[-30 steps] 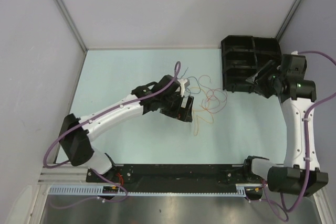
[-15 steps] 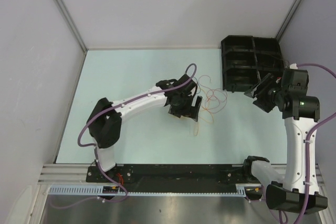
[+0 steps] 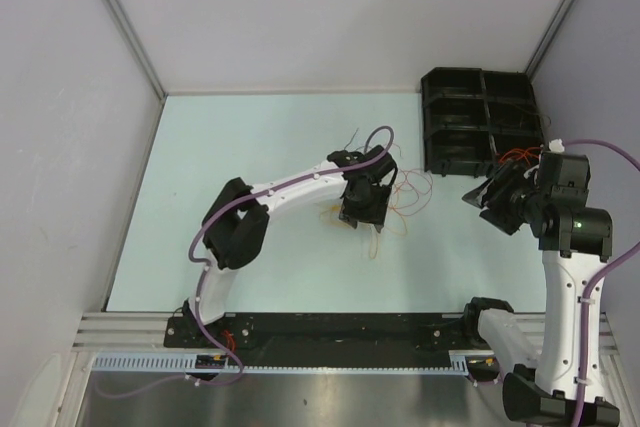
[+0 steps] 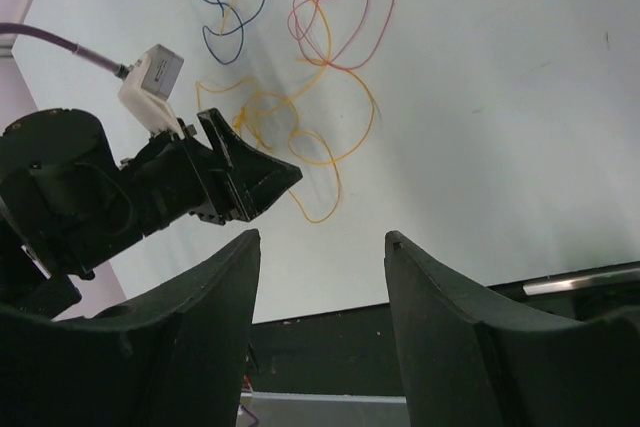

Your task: Untangle the cables

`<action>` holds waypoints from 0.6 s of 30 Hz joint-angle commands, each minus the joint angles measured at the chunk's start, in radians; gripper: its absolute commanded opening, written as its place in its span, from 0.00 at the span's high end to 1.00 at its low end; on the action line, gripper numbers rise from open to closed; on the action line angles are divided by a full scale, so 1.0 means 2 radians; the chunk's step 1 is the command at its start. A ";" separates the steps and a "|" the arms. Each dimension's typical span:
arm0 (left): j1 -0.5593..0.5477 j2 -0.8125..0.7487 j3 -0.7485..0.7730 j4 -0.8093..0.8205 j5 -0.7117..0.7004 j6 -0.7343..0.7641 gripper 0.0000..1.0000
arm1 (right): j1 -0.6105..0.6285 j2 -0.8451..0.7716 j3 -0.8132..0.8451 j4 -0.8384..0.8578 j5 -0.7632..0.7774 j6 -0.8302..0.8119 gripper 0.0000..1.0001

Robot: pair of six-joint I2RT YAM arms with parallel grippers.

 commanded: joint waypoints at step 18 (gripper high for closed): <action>-0.006 -0.102 0.228 -0.126 -0.070 0.070 1.00 | 0.002 -0.019 -0.004 0.072 -0.162 0.004 0.43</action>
